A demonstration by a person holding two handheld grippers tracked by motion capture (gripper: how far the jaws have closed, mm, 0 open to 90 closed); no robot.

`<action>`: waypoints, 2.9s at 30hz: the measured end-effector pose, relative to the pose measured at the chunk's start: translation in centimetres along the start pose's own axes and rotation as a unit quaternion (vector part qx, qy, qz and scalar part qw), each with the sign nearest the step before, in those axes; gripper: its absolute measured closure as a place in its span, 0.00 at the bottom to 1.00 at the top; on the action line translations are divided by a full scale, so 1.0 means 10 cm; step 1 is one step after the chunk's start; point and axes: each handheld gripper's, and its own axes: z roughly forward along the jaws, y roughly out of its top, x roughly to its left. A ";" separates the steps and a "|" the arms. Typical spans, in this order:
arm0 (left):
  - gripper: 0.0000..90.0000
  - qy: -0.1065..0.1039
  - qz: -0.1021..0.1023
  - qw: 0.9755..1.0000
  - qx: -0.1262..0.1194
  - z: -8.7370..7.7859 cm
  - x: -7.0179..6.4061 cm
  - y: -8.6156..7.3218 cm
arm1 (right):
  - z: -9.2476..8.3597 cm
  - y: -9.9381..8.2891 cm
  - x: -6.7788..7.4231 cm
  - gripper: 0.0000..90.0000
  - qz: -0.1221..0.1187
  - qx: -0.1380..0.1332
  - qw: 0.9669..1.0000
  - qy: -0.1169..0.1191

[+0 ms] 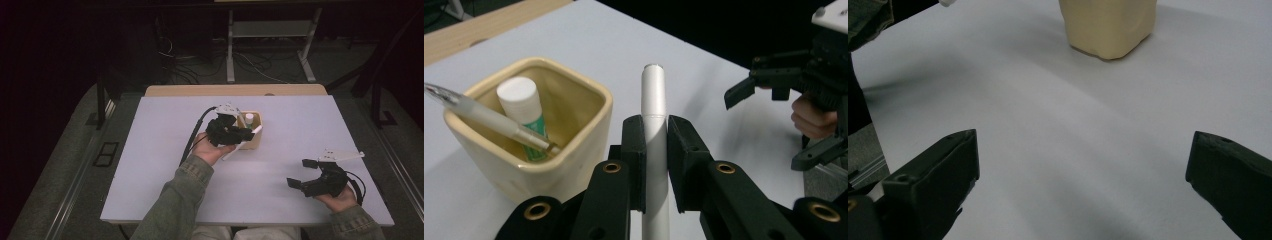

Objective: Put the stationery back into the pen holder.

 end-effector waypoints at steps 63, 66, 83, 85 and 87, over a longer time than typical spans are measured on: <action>0.86 0.021 0.005 0.975 -0.222 0.28 0.42 0.43 | 0.00 0.00 0.00 0.00 -0.006 -0.002 1.000 0.010; 0.86 0.029 0.002 0.973 -0.230 0.31 0.45 0.38 | 0.00 0.00 0.00 0.00 -0.008 -0.003 1.000 0.010; 0.86 0.042 -0.019 0.978 -0.206 0.48 0.59 0.16 | 0.00 0.00 0.01 0.00 -0.009 -0.003 1.000 0.013; 0.86 0.044 -0.021 0.978 -0.201 0.48 0.60 0.15 | 0.00 0.00 0.01 0.00 -0.008 -0.002 1.000 0.013; 0.85 0.051 -0.020 0.981 -0.187 0.47 0.59 0.13 | 0.00 0.00 0.01 0.00 -0.007 -0.001 1.000 0.013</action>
